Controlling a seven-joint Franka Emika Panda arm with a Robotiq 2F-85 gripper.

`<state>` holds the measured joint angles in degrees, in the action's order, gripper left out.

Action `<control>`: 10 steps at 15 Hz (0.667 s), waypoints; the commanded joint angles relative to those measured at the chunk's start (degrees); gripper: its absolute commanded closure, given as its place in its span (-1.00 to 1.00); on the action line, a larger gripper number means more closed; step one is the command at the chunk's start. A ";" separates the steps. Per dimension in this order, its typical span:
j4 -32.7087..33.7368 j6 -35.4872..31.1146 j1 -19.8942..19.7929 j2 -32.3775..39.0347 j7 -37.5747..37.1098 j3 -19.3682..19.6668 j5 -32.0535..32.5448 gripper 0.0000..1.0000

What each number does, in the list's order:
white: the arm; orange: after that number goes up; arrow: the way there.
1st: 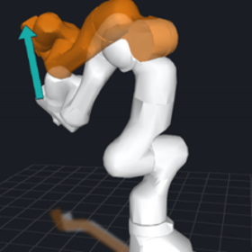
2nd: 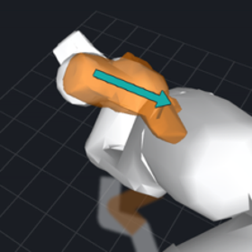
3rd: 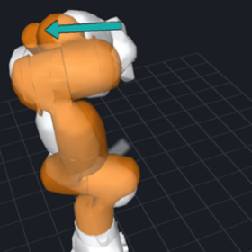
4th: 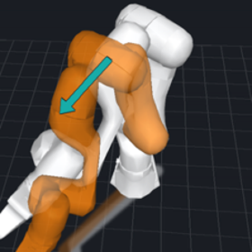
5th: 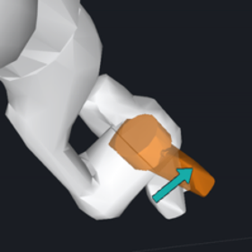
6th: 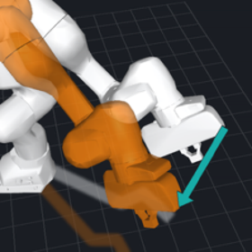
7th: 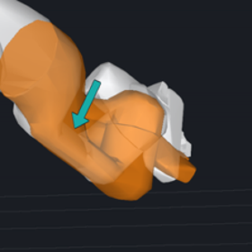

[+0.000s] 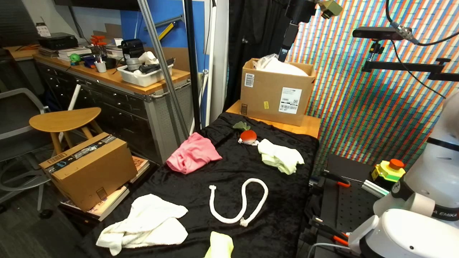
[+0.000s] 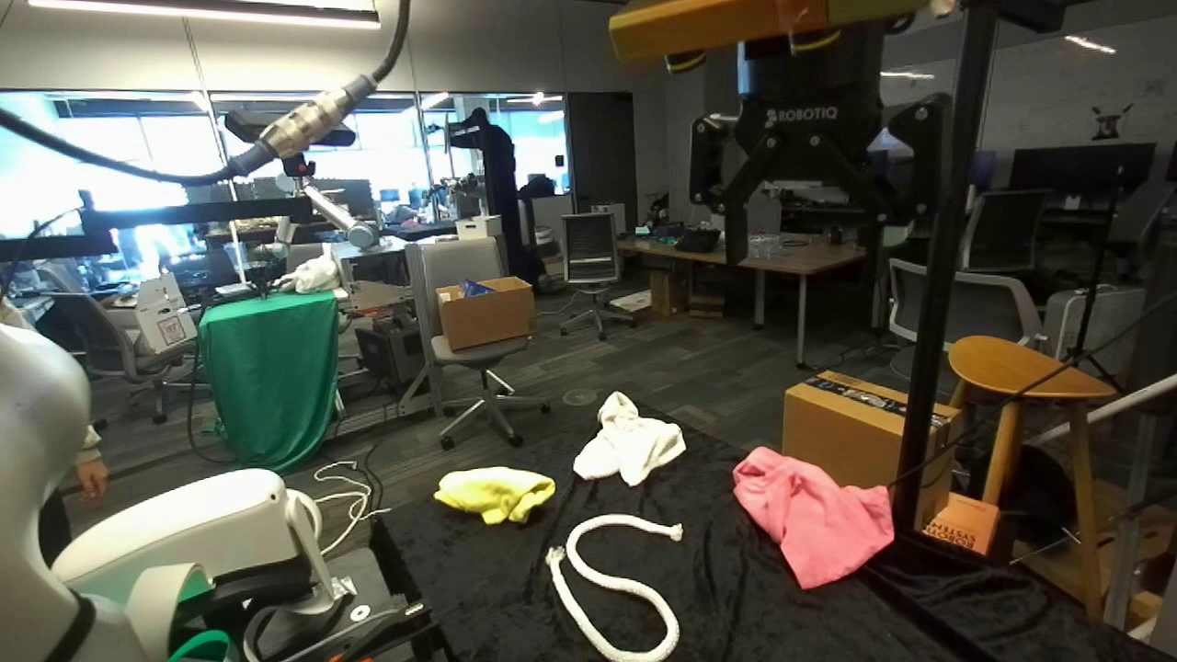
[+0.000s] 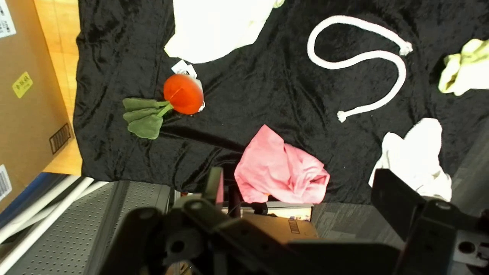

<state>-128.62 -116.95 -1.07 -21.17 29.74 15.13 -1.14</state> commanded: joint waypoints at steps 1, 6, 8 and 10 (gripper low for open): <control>-4.23 -6.02 0.81 0.12 4.31 -1.68 -0.36 -1.00; -10.22 -14.93 2.92 3.15 7.65 -5.34 0.78 -1.00; -10.85 -15.90 3.61 5.68 7.83 -7.41 2.21 -1.00; -10.88 -16.77 4.33 8.42 7.52 -9.46 3.70 -1.00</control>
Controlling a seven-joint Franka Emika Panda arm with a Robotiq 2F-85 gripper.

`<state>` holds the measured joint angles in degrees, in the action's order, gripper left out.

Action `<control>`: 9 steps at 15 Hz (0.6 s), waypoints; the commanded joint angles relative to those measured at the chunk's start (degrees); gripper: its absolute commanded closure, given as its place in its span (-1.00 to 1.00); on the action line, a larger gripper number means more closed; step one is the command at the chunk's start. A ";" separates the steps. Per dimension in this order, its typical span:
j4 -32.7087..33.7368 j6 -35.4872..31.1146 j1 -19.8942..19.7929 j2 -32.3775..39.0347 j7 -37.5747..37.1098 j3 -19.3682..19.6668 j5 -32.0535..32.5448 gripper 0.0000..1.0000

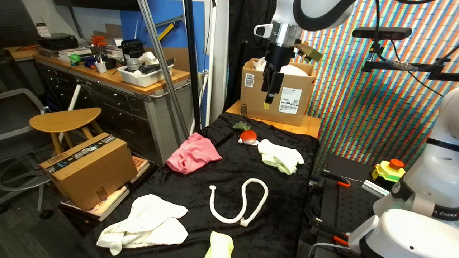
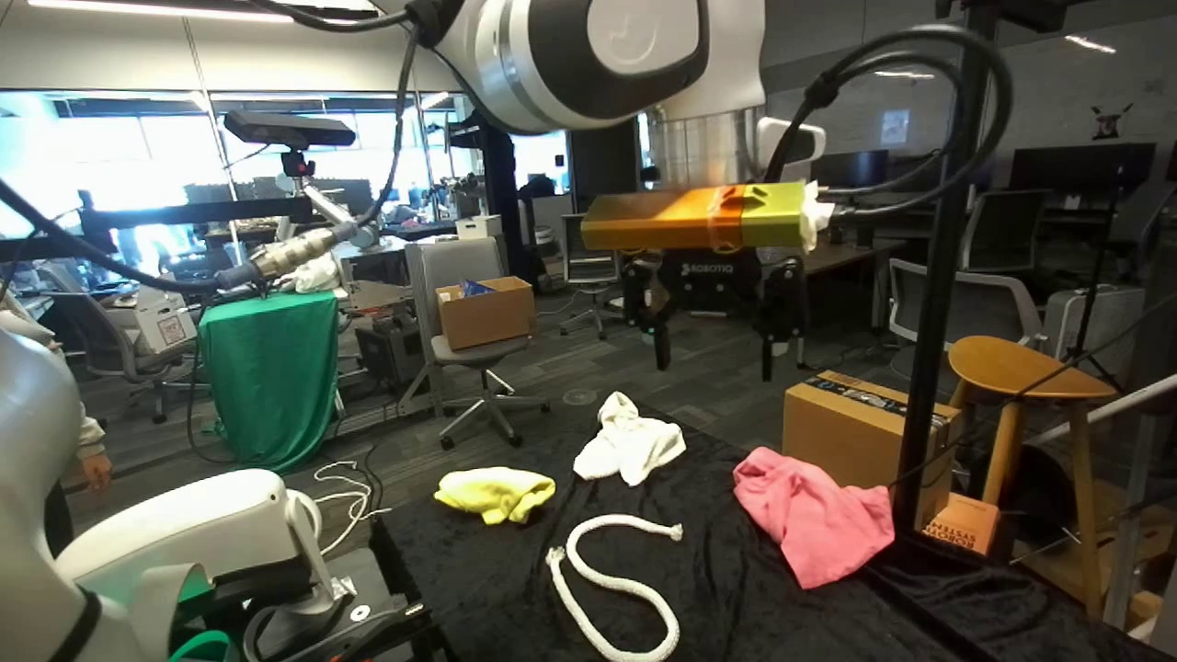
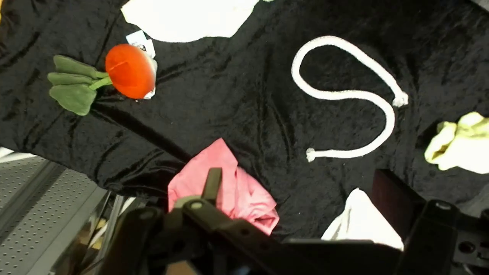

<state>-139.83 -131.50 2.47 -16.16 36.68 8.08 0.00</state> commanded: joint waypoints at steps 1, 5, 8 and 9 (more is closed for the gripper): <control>0.52 -2.66 0.90 4.61 0.24 -3.37 3.74 -1.00; 1.00 -3.54 1.27 9.12 0.95 -5.79 6.23 -1.00; 0.17 -7.90 1.00 13.40 1.00 -6.79 8.28 -1.00; 0.13 -9.00 0.90 14.57 1.12 -7.00 8.44 -1.00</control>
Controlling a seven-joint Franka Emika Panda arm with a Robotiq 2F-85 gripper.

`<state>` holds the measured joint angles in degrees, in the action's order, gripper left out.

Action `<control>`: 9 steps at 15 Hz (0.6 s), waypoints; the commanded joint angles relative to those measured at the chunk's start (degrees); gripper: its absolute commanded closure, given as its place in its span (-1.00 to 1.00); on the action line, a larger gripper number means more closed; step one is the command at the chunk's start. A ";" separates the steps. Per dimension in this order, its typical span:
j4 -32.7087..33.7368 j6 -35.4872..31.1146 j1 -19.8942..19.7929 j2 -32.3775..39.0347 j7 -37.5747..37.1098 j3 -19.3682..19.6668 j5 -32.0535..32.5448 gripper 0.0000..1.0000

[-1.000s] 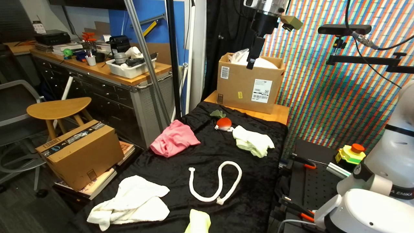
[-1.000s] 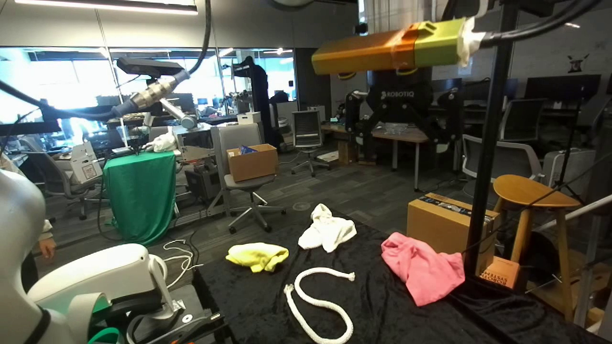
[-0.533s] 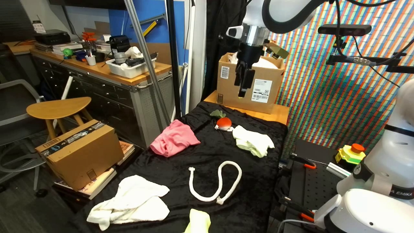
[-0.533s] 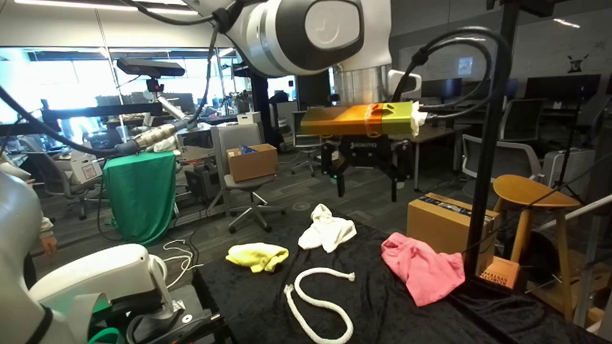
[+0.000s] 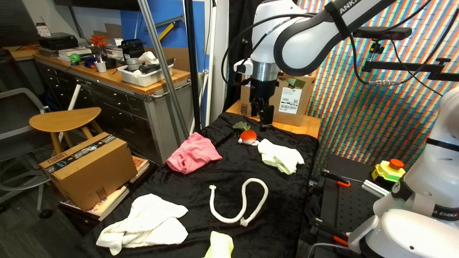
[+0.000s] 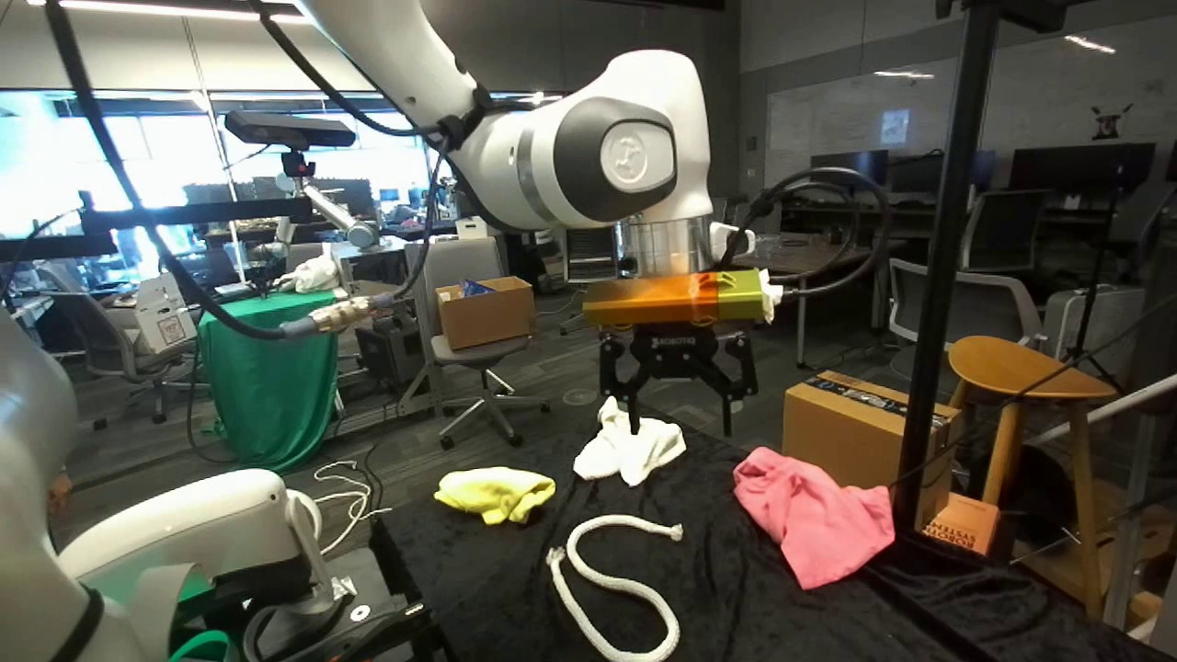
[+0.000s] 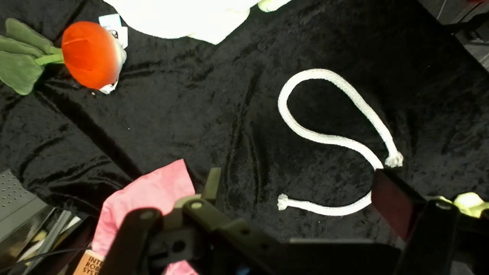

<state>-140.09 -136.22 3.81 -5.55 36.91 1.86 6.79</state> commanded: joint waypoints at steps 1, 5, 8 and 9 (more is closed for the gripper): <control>0.38 -6.14 -0.49 5.66 0.63 -1.06 1.72 -1.00; 0.47 -14.49 -0.77 12.22 -1.36 -2.19 3.67 -1.00; 0.79 -19.25 -0.74 16.60 -2.98 -2.64 7.03 -1.00; 0.93 -20.02 -0.65 17.85 -3.58 -2.77 8.07 -1.00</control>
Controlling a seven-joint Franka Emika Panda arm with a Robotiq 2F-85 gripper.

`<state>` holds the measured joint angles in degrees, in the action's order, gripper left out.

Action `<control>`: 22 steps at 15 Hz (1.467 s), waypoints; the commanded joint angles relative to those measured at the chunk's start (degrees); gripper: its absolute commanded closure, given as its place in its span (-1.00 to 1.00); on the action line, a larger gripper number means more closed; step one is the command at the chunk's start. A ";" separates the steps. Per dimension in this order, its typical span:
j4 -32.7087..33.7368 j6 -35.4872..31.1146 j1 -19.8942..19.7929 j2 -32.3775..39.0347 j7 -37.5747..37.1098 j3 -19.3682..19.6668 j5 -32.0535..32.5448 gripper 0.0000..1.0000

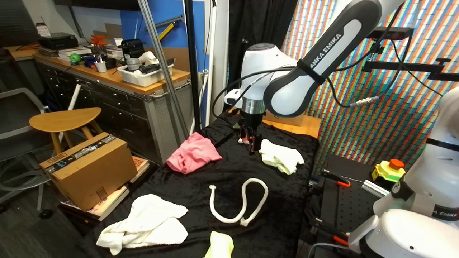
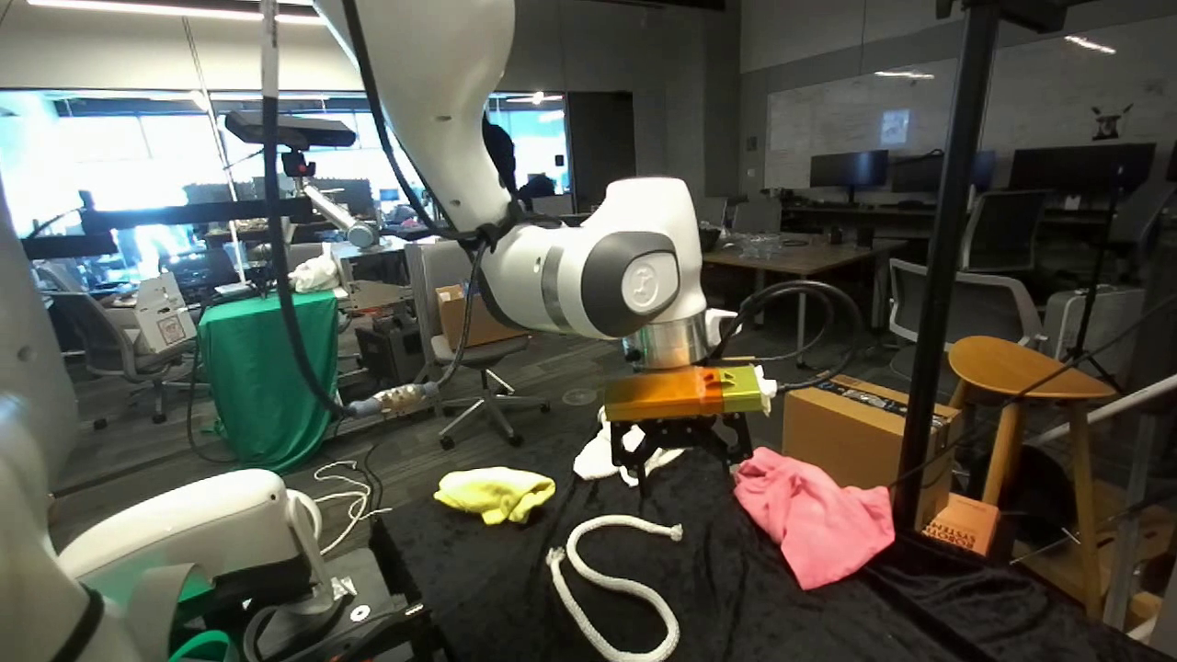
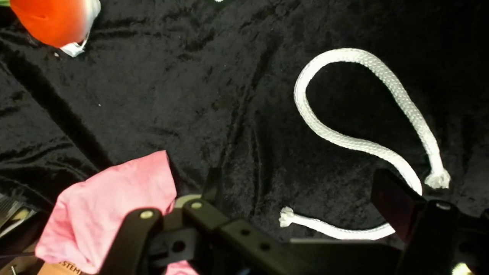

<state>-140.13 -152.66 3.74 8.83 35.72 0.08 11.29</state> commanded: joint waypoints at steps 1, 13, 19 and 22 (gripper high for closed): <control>0.96 -4.52 -0.44 4.45 -3.21 -1.06 4.75 -1.00; 2.49 -15.13 7.64 16.59 -19.23 -0.24 14.97 -1.00; 5.30 -18.32 12.42 22.48 -22.97 2.83 15.54 -1.00; 6.01 -18.11 13.73 24.40 -23.74 3.36 14.85 -1.00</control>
<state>-135.63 -169.57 15.74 31.01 14.24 2.15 25.21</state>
